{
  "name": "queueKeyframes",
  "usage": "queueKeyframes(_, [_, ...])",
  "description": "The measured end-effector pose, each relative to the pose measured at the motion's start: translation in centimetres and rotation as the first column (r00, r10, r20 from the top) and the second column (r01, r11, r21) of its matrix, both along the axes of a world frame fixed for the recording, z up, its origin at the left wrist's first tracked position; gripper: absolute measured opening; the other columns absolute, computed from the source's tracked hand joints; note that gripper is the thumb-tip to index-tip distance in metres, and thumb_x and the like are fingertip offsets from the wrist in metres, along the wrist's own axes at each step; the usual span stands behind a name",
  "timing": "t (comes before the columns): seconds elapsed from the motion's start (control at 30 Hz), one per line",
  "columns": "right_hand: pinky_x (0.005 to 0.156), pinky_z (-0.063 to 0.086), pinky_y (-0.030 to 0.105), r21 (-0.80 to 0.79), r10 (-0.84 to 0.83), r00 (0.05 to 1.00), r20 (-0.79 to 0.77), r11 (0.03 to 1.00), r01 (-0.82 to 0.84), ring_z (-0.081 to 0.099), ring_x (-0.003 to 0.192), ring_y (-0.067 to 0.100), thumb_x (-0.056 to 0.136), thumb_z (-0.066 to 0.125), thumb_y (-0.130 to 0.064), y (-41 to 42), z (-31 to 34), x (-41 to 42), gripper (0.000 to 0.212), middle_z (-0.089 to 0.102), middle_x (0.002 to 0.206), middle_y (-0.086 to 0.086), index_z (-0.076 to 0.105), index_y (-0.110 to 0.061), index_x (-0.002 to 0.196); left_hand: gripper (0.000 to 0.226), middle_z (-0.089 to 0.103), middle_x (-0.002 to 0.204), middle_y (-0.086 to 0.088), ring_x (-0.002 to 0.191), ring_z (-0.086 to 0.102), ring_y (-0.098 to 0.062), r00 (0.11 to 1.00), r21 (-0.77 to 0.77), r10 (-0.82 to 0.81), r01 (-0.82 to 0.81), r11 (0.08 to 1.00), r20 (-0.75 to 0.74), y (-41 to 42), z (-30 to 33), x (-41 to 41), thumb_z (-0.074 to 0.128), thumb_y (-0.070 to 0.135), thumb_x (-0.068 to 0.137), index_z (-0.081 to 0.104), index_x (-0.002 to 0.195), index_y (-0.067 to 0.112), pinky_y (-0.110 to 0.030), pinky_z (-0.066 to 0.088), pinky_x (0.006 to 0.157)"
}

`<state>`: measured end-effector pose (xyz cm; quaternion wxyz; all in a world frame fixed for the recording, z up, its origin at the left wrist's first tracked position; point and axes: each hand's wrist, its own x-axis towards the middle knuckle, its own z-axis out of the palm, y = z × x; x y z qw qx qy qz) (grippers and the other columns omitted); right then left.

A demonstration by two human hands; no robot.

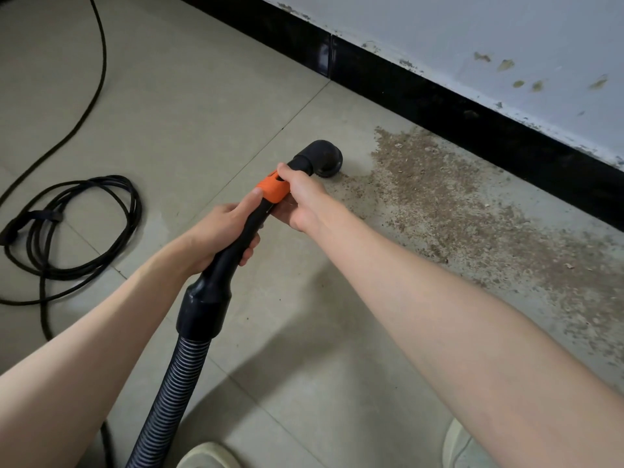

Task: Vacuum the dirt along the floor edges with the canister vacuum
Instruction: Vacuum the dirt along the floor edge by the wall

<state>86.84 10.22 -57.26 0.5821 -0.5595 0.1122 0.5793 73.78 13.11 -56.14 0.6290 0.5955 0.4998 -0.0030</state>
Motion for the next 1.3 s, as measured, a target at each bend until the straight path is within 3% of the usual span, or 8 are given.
queueKeyframes(0.2, [0.088, 0.055, 0.046, -0.032, -0.024, 0.999, -0.024, 0.999, 0.023, 0.066, 0.104, 0.033, 0.096, 0.064, -0.019, -1.0, 0.5, 1.2, 0.022, 0.063, 0.106, 0.015, 0.055, -0.004, 0.109, 0.055, 0.05, 0.049, -0.004, 0.038, 0.046, -0.018, 0.999, 0.009, -0.033, 0.033, 0.999, -0.006, -1.0, 0.3, 1.2, 0.04, 0.059, 0.094, 0.049, 0.084, 0.006, -0.024, 0.041, 0.038])
queueKeyframes(0.5, [0.087, 0.056, 0.046, -0.058, -0.057, 0.998, -0.018, 0.997, 0.056, 0.066, 0.108, 0.034, 0.095, 0.064, -0.021, -2.8, 0.5, 1.9, 0.023, 0.065, 0.111, 0.017, 0.057, -0.004, 0.11, 0.055, 0.05, 0.05, -0.004, 0.038, 0.046, -0.018, 0.997, 0.0, -0.074, 0.074, 0.997, -0.019, -2.1, 0.4, 2.2, 0.04, 0.06, 0.094, 0.05, 0.084, 0.007, -0.024, 0.041, 0.039])
queueKeyframes(0.77, [0.088, 0.056, 0.048, -0.07, -0.087, 0.996, 0.031, 0.994, 0.089, 0.066, 0.106, 0.034, 0.094, 0.066, -0.02, -3.7, 0.6, 2.3, 0.036, 0.065, 0.12, 0.018, 0.057, -0.002, 0.124, 0.054, 0.05, 0.05, -0.004, 0.038, 0.046, -0.018, 0.996, 0.004, -0.088, 0.088, 0.996, -0.006, -2.7, 0.6, 2.6, 0.04, 0.059, 0.094, 0.05, 0.083, 0.007, -0.024, 0.041, 0.038])
queueKeyframes(1.03, [0.092, 0.054, 0.047, -0.021, -0.055, 0.998, -0.036, 0.998, 0.055, 0.065, 0.097, 0.031, 0.097, 0.062, -0.02, -2.1, 0.8, -0.1, 0.023, 0.064, 0.11, 0.016, 0.056, -0.003, 0.111, 0.055, 0.051, 0.05, -0.005, 0.037, 0.046, -0.018, 0.998, 0.05, -0.06, 0.062, 0.997, -0.033, -1.5, 0.8, 0.1, 0.04, 0.06, 0.094, 0.05, 0.082, 0.007, -0.024, 0.041, 0.037])
queueKeyframes(1.17, [0.094, 0.054, 0.048, 0.001, -0.012, 0.999, -0.037, 1.0, 0.012, 0.065, 0.111, 0.034, 0.097, 0.062, -0.02, -0.7, 0.8, -2.0, 0.024, 0.065, 0.123, 0.019, 0.056, -0.003, 0.114, 0.055, 0.051, 0.051, -0.006, 0.037, 0.046, -0.019, 0.999, 0.069, -0.029, 0.031, 0.997, -0.042, -0.4, 0.8, -1.9, 0.04, 0.06, 0.094, 0.05, 0.083, 0.007, -0.024, 0.041, 0.037])
queueKeyframes(1.3, [0.093, 0.054, 0.05, 0.019, 0.009, 1.0, -0.015, 1.0, -0.009, 0.065, 0.11, 0.035, 0.096, 0.063, -0.017, 0.3, 1.1, -2.9, 0.02, 0.065, 0.122, 0.019, 0.056, -0.002, 0.107, 0.054, 0.052, 0.051, -0.006, 0.037, 0.046, -0.02, 1.0, 0.069, 0.012, -0.01, 0.998, -0.028, 0.4, 0.9, -3.0, 0.041, 0.06, 0.093, 0.05, 0.083, 0.007, -0.024, 0.041, 0.037])
